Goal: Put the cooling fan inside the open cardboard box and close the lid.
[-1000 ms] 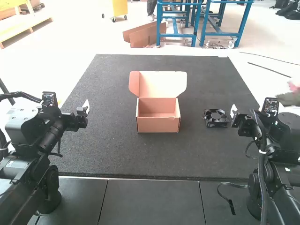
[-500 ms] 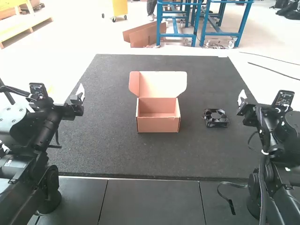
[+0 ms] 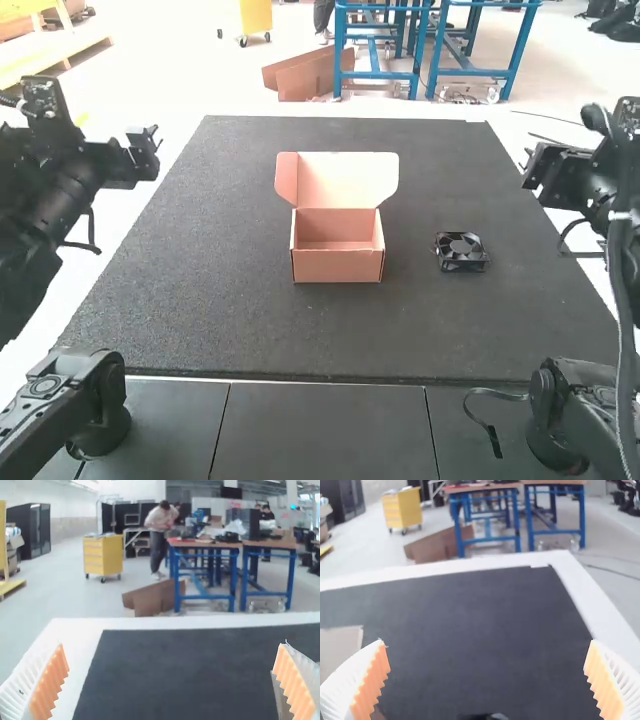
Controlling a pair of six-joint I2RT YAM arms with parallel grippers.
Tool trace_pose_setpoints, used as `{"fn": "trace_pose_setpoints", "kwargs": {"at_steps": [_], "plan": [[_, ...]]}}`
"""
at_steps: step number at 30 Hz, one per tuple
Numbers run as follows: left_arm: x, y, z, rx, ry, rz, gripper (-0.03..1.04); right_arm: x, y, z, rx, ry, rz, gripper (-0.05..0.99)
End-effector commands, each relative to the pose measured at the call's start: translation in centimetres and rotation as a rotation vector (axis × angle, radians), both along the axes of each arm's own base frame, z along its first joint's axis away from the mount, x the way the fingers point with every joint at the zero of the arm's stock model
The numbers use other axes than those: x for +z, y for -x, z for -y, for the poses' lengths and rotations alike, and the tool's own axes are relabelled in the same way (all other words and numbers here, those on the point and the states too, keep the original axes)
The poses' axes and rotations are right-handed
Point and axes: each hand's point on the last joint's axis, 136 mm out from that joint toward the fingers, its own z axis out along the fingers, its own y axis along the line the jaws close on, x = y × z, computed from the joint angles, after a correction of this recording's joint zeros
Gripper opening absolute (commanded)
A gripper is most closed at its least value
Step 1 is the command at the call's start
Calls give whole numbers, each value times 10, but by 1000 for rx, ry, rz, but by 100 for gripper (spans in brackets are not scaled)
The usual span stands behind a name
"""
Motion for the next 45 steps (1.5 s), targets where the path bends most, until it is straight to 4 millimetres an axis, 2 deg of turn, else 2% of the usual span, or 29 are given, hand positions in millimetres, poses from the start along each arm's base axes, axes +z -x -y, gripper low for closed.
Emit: {"fn": "trace_pose_setpoints", "kwargs": {"at_steps": [1, 3, 5, 6, 11, 15, 19, 23, 24, 30, 34, 39, 45], "plan": [[12, -9, 1, -2, -6, -64, 97, 43, -8, 5, -18, -31, -4, 90], [6, -17, 10, -48, -12, -128, 97, 50, -12, 8, -40, -107, -73, 90], [1, -22, 9, -42, -12, -178, 97, 69, -17, 8, -44, -124, -79, 91], [-3, -26, 7, -31, -12, -204, 97, 69, -20, 10, -50, -127, -115, 91], [-31, -35, 15, -62, -24, -341, 96, 39, -37, 14, -75, -143, -368, 91], [-23, -36, 26, -101, -36, -323, 96, 22, -49, 20, -106, -143, -482, 91], [-23, -34, 43, -161, -47, -363, 96, -11, -54, 21, -96, -118, -626, 91], [-34, -37, 67, -237, -61, -436, 96, -48, -57, 21, -28, 0, -745, 90], [-32, -38, 73, -253, -57, -445, 96, -55, -56, 21, -2, 41, -773, 91], [-34, -37, 105, -343, -57, -521, 96, -91, -59, 21, 103, 169, -892, 90], [-42, -29, 121, -392, -69, -598, 96, -107, -68, 21, 117, 169, -933, 90], [-31, -14, 142, -478, -65, -603, 96, -133, -76, 17, 135, 126, -1000, 90], [-30, -5, 155, -540, -72, -615, 96, -161, -83, 18, 133, 114, -1062, 90]]}}
